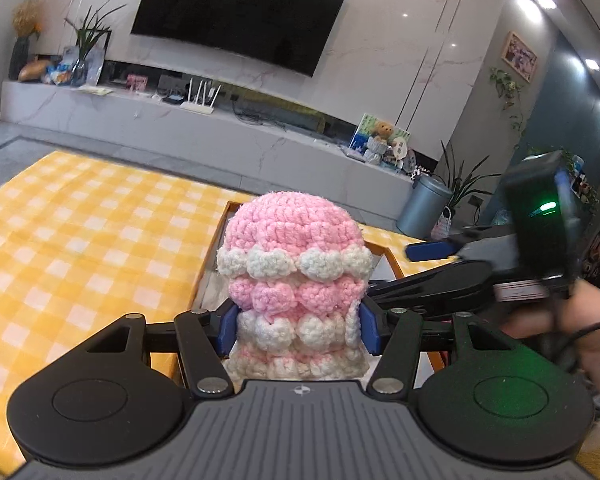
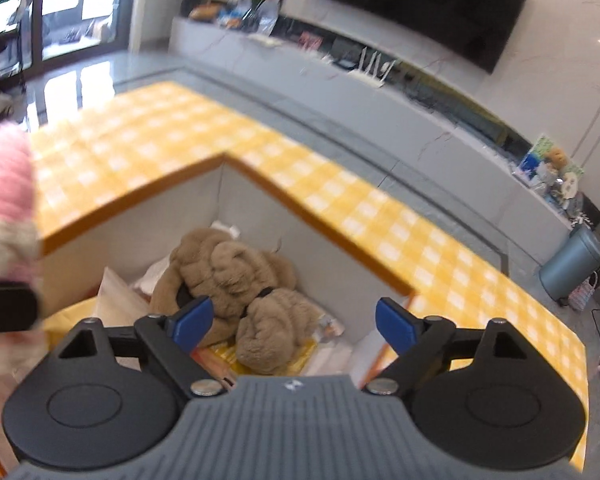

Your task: Organize soft objects

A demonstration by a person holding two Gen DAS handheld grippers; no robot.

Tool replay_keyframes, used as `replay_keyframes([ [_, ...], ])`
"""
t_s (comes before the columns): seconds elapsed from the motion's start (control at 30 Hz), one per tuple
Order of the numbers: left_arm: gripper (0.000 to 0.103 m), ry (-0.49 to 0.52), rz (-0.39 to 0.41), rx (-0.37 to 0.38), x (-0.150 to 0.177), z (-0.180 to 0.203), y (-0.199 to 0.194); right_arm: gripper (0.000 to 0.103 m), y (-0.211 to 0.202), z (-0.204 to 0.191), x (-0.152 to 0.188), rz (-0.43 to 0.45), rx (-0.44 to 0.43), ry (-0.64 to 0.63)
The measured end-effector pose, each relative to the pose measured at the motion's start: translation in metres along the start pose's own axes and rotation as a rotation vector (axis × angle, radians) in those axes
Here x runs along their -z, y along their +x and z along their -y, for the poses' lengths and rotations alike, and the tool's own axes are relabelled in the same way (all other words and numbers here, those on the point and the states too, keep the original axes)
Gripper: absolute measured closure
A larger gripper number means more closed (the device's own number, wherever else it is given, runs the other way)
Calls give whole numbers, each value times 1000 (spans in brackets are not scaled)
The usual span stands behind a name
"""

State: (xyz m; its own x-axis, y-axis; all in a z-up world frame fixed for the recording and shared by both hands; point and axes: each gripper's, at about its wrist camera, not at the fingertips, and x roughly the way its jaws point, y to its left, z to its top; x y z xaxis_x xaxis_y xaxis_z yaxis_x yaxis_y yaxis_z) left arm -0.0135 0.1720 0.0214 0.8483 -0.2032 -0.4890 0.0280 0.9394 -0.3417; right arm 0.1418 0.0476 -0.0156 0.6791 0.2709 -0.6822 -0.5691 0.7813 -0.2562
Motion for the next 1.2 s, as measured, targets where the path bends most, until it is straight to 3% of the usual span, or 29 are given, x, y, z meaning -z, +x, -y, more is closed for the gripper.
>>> replay_keyframes([
  [0.1, 37, -14, -38, -28, -1, 4, 18, 16, -13, 7, 2, 30, 0, 52],
  [0.23, 35, 53, -89, -135, 5, 16, 35, 16, -23, 15, 7, 41, -34, 97],
  [0.37, 13, 32, -123, -152, 10, 17, 40, 16, -30, 17, 14, 41, -16, 77],
  [0.47, 10, -25, -110, -181, 11, 16, 36, 16, -32, 21, 21, 38, -6, 86],
  [0.67, 4, 18, -31, -267, 7, 29, 23, 16, -39, 33, 32, 45, -12, 138],
  [0.83, 4, 57, -1, -247, 2, 41, 17, 16, -50, 39, 37, 58, -14, 171],
  [0.97, 4, 145, 101, -244, -1, 61, 2, 16, -63, 43, 43, 75, -5, 189],
  [1.2, 4, 67, 256, -150, -2, 87, -23, 7, -92, 51, 67, 103, 32, 229],
])
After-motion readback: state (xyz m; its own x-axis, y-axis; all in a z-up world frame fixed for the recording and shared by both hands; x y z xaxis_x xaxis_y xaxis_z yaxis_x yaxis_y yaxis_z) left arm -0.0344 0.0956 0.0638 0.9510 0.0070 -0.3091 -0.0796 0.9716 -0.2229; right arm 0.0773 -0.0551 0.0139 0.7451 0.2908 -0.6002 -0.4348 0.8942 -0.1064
